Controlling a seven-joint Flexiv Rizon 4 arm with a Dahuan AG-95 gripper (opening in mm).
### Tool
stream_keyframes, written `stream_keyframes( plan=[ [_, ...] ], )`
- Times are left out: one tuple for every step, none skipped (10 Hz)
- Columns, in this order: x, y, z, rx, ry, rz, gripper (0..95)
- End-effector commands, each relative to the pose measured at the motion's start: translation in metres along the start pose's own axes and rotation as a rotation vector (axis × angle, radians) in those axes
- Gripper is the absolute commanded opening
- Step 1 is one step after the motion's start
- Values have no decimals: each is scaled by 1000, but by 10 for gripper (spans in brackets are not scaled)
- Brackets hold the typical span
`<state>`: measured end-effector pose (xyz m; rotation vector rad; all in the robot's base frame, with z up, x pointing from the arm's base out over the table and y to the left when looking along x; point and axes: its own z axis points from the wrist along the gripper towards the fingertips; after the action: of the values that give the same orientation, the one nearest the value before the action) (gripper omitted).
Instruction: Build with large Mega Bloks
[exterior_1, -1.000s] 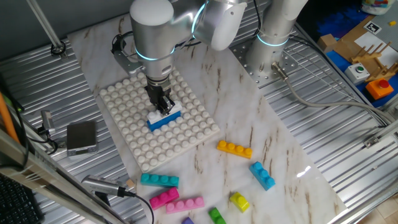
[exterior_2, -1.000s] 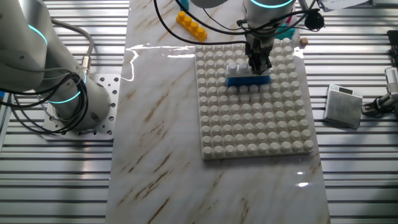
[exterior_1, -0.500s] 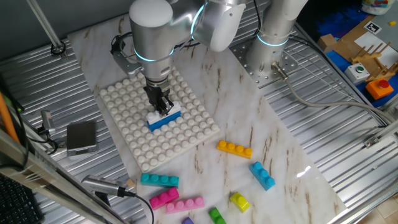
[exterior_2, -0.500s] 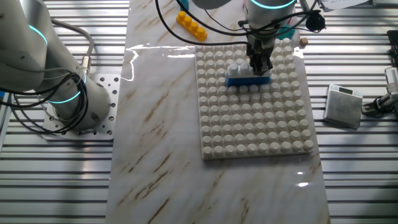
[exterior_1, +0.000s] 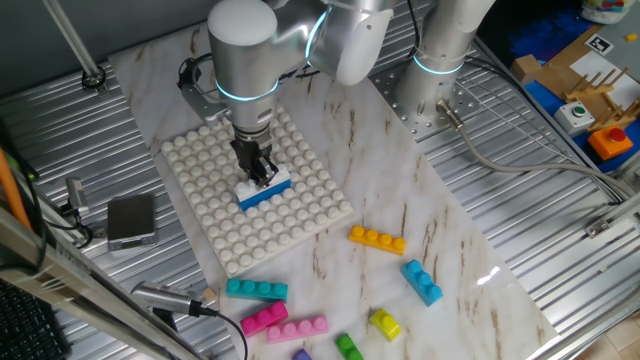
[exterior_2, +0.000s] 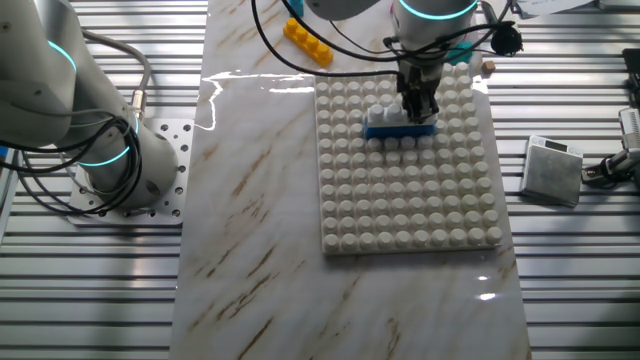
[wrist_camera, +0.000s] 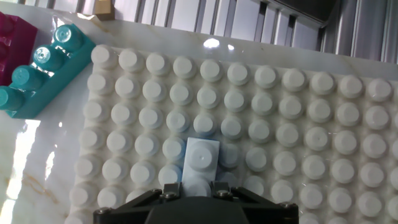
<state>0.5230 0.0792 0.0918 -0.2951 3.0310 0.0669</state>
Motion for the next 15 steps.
stream_keyframes(
  plan=[
    [0,0,1,1,-5,3,0],
    [0,0,1,1,-4,4,0],
    [1,-1,1,-4,-6,5,0],
    [1,-1,1,-11,-11,6,0],
    [1,-1,2,-11,-13,6,0],
    [1,-1,3,-10,-14,5,0],
    [1,-1,4,-10,-15,5,0],
    [1,-1,4,-10,-13,4,0],
    [1,-1,4,-10,-13,3,0],
    [1,-1,4,-10,-13,3,0],
    [1,-1,5,-11,-14,4,0],
    [1,-1,5,-11,-14,4,0],
    [1,-1,6,-11,-14,3,0],
    [1,-1,6,-11,-14,2,0],
    [1,-1,6,-10,-14,1,0]
  ],
)
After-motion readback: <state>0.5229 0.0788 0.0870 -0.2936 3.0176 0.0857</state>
